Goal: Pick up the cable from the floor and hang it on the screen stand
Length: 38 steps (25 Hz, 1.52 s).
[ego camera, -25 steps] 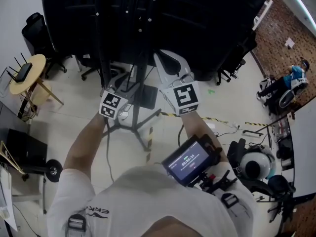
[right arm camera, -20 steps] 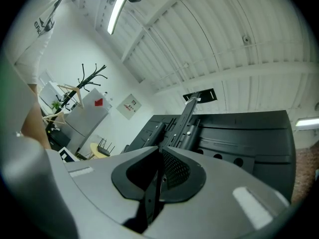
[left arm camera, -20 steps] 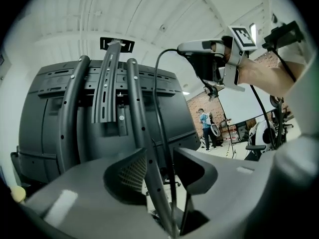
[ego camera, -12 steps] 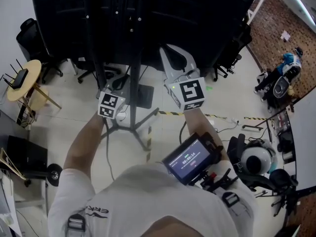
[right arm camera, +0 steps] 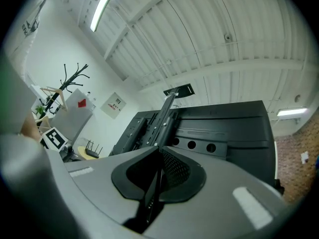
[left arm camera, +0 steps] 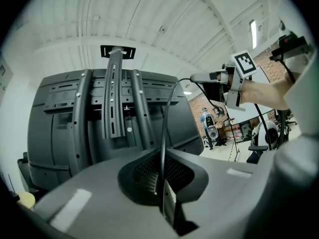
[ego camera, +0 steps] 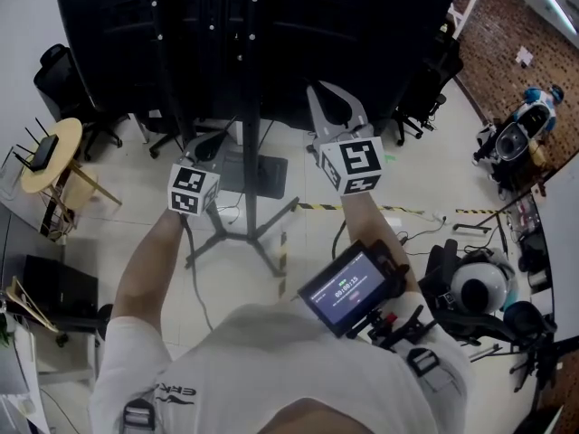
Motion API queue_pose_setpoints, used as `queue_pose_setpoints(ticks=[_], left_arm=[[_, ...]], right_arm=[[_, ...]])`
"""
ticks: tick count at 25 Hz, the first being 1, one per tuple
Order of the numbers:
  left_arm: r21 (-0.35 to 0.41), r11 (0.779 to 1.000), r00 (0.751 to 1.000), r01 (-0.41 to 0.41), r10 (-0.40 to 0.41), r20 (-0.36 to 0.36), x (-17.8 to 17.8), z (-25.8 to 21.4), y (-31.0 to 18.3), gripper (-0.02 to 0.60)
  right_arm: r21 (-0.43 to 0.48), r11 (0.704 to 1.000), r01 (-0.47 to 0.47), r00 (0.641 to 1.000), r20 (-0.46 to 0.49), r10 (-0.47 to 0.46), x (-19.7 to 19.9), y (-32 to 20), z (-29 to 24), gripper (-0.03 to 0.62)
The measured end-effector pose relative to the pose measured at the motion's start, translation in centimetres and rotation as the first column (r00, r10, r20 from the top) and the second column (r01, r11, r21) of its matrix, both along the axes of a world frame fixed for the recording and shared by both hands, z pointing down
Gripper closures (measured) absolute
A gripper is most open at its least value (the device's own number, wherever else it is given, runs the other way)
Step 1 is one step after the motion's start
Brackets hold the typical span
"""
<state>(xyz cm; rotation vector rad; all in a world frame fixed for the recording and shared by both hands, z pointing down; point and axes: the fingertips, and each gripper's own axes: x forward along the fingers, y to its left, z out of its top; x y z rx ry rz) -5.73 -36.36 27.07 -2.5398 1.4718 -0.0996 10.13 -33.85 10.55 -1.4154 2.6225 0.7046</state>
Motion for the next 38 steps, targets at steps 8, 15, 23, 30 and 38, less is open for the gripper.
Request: queue_pose_setpoints(ticks=[8,15,23,30,38], left_arm=[[0.017,0.999,0.997,0.029,-0.027,-0.065,-1.8,-4.6,0.1,0.581],[0.079,0.995,0.996,0.054,-0.049,-0.072,-2.3,-9.9,-1.1,0.581],[0.171,0.983,0.991,0.069,-0.048,-0.126,-1.7,-18.0,-2.8,0.58],[0.223,0.971,0.985,0.081,-0.044,-0.167,-1.0,-22.2,-4.2,0.581],[0.278,0.955,0.982,0.1,-0.05,-0.182,-0.3,-25.7,-6.0,0.58]], right_arm=[[-0.01,1.0,-0.017,0.999,0.05,0.018,1.1,0.0,0.0,0.56],[0.003,1.0,-0.03,0.995,0.093,0.03,2.1,-0.3,-1.0,0.56],[0.046,0.998,-0.038,0.99,0.136,0.031,3.3,-1.1,-3.5,0.56],[0.079,0.997,-0.021,0.99,0.139,0.009,2.9,-2.3,-5.0,0.56],[0.127,0.992,0.024,0.991,0.128,-0.04,1.7,-4.1,-7.2,0.56]])
